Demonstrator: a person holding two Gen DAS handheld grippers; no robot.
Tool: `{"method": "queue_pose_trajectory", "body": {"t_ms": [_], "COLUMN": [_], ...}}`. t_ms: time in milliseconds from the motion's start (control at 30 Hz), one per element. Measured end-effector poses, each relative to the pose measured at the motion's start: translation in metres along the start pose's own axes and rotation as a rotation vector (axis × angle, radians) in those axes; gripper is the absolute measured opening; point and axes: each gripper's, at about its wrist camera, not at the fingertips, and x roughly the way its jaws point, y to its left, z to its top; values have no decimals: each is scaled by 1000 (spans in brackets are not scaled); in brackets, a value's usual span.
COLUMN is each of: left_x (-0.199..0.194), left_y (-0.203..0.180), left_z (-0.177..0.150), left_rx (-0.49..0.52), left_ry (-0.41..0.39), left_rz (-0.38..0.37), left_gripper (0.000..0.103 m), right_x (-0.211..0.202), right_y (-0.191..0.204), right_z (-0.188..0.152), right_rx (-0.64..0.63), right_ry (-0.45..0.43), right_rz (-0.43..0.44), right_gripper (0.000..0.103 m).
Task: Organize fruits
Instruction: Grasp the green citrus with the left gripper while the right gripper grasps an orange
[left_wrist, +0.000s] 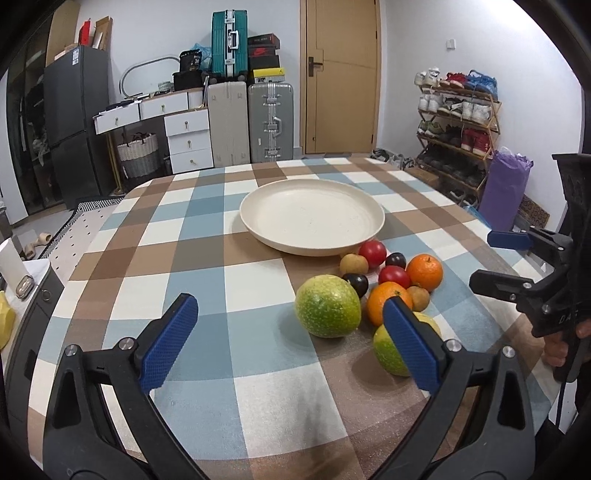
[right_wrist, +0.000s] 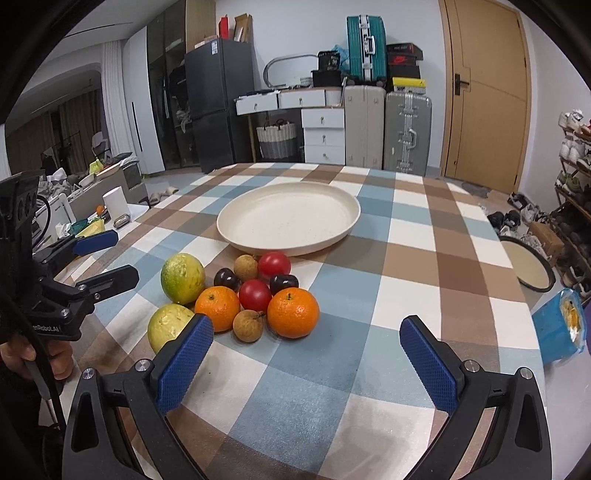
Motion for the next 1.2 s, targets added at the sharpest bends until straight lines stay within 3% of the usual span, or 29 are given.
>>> {"method": "queue_pose_trajectory", "body": {"t_ms": [300,533,900,1100,1200], "left_x": [25,41,67,79,81], "left_y": [7,2,1,-1,-1], "left_z": [8,12,11,7,7], "left_rx": [-51,-44,-74,-95,-106], "left_ry": [65,117,219,270,273], "left_rz": [-26,-49,-136,-208,-217], "left_gripper": [100,99,75,49,48], "right_x": [22,43,62,65,68], "right_y": [-5,-9,-11,-14,-15], "right_z": [6,11,14,15,15], "right_rx": [19,38,63,76,88], "right_ry": [79,129,168,174,183], "right_rz": [38,22,59,92,114], "right_gripper": [98,87,75,66,56]}}
